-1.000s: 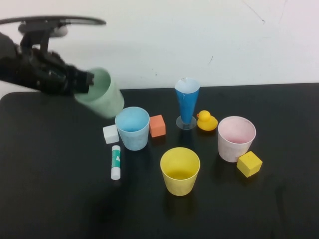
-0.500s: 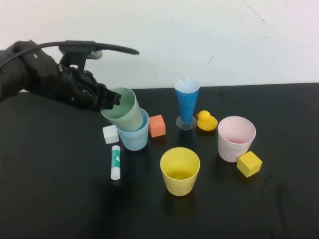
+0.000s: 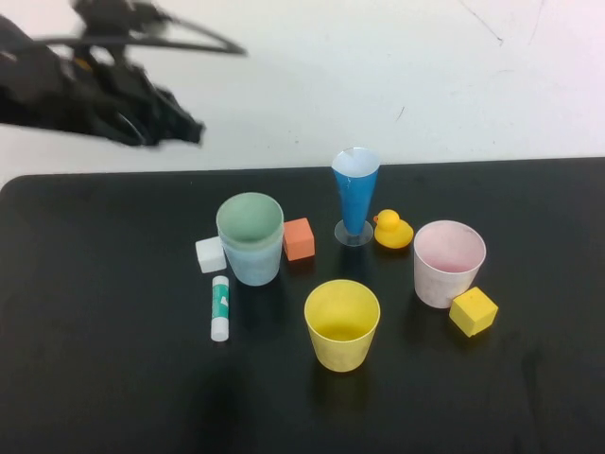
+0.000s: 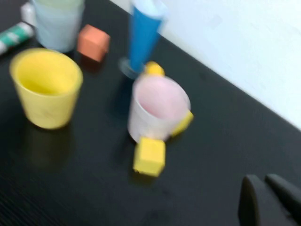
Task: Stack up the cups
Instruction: Place the green cup on the blue cup, then pick up the pink cup
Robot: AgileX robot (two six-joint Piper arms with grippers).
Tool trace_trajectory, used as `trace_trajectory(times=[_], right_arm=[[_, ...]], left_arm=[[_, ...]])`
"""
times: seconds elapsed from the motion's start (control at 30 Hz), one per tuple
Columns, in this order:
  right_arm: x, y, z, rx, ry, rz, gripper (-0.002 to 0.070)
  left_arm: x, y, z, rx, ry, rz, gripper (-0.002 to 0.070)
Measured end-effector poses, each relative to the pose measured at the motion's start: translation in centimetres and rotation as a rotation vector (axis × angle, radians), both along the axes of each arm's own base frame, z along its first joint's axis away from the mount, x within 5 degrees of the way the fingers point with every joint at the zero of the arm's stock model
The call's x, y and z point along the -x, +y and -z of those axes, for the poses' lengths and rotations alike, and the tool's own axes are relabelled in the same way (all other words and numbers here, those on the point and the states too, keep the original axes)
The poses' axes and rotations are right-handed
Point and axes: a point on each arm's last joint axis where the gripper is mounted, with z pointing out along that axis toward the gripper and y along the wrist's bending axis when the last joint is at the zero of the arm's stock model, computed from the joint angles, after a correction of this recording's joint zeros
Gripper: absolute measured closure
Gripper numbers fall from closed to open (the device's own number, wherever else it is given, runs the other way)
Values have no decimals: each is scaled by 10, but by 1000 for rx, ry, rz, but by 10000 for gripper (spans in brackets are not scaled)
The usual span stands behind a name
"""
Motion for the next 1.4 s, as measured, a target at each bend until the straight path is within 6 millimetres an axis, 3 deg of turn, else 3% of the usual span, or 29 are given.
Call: trace_trajectory(times=[0.2,0.37,0.47,0.6,0.83,0.93,1.1,1.27,1.4], right_arm=[[-43,9,-8,12,26,-104,666],[-92,18,8,13,100,-197,666],[-122,26,19,-29,173,-260,665],[-163,34,39,-38,258,-362,617],[-224,40,70,-42,329,-420,339],[-243,41,76,-44,327,-420,269],[-265,42,100,-64,366,-414,245],[-274,43,137,-77,449,-401,244],[-277,42,151,-79,478,-394,325]], left_arm=[[61,13,-73,-67,-235,30,671],[120,25,-90,-103,-359,33,672],[153,32,-82,-90,-409,-1,673],[194,42,-52,-101,-438,-27,673],[260,54,-9,-173,-525,-3,673],[280,57,5,-181,-563,-2,673],[303,61,20,-184,-618,-7,673],[315,63,34,-227,-619,14,673],[318,63,43,-275,-557,56,673]])
